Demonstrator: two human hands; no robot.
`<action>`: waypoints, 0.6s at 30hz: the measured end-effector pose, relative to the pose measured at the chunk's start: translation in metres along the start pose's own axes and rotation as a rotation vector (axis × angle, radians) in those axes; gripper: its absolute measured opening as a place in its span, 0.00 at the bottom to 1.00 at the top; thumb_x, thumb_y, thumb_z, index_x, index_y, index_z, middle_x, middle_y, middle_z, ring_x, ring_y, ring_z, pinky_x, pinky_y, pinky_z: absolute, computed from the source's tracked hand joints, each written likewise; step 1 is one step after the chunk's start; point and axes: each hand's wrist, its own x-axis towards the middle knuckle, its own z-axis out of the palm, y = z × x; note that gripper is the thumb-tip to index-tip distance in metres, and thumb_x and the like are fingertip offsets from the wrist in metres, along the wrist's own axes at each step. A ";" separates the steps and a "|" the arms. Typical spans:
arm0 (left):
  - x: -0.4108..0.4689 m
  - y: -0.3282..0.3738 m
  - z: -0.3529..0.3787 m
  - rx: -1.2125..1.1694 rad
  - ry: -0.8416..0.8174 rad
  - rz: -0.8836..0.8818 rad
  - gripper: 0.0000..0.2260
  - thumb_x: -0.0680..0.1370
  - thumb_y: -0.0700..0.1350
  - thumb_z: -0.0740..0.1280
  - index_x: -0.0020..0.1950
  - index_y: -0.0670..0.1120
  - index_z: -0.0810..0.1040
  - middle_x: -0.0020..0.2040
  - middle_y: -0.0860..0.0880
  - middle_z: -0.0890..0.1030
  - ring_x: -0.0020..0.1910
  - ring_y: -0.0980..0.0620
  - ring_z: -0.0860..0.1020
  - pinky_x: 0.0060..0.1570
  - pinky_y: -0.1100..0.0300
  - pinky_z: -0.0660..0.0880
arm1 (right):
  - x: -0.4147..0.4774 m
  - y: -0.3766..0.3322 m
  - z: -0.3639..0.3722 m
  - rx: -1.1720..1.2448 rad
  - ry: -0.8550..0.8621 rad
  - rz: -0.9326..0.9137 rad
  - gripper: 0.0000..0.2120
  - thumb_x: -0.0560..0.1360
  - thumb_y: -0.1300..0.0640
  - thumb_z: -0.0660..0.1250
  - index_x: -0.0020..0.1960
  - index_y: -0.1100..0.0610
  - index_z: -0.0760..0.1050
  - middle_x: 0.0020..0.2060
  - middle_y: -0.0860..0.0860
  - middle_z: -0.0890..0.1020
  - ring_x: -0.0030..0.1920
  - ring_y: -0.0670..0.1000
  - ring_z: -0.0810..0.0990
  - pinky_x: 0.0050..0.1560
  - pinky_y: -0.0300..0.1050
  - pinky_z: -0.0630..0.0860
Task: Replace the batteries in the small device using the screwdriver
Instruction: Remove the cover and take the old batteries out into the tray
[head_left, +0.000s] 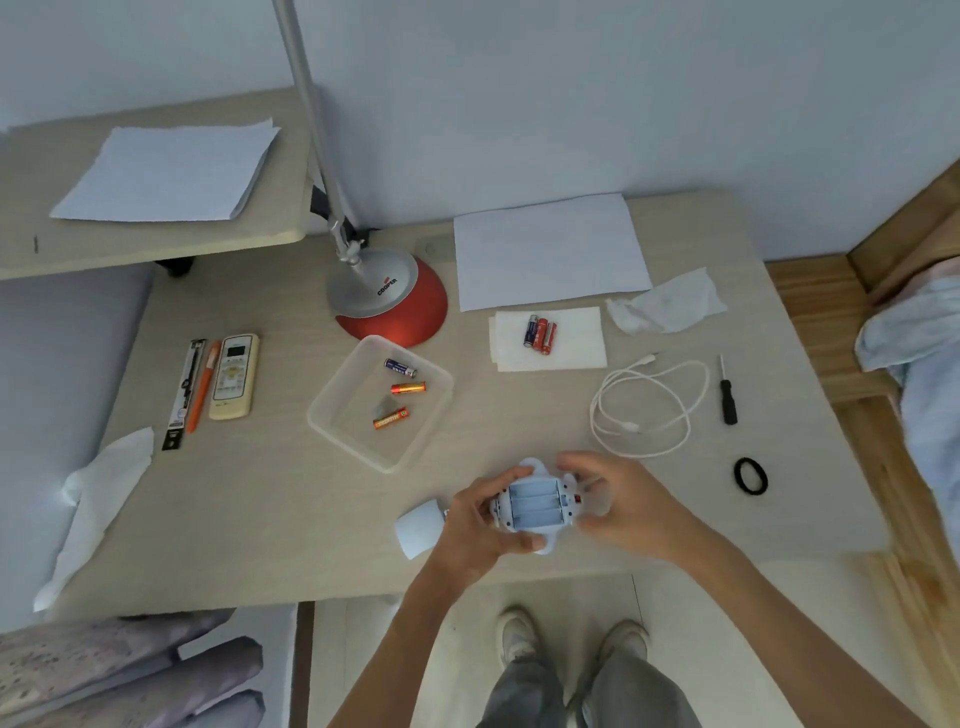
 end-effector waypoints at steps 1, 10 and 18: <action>-0.001 0.001 0.000 -0.007 0.001 -0.005 0.38 0.60 0.41 0.90 0.70 0.54 0.85 0.69 0.46 0.82 0.67 0.50 0.83 0.67 0.52 0.81 | -0.004 0.002 0.008 -0.019 -0.030 -0.008 0.34 0.65 0.59 0.76 0.70 0.46 0.77 0.61 0.43 0.83 0.59 0.43 0.83 0.62 0.52 0.81; -0.002 0.011 -0.001 0.006 -0.036 0.011 0.36 0.64 0.31 0.87 0.69 0.49 0.84 0.65 0.46 0.87 0.64 0.50 0.85 0.57 0.63 0.82 | 0.007 0.005 0.024 -0.063 0.092 -0.108 0.20 0.64 0.56 0.81 0.55 0.49 0.84 0.43 0.45 0.83 0.43 0.45 0.82 0.45 0.48 0.80; -0.009 0.024 -0.015 0.543 0.032 0.148 0.32 0.70 0.44 0.86 0.71 0.60 0.81 0.60 0.52 0.79 0.56 0.57 0.82 0.58 0.61 0.82 | 0.004 0.006 0.024 -0.005 0.104 -0.060 0.23 0.61 0.59 0.83 0.55 0.49 0.85 0.43 0.43 0.85 0.43 0.45 0.84 0.44 0.40 0.79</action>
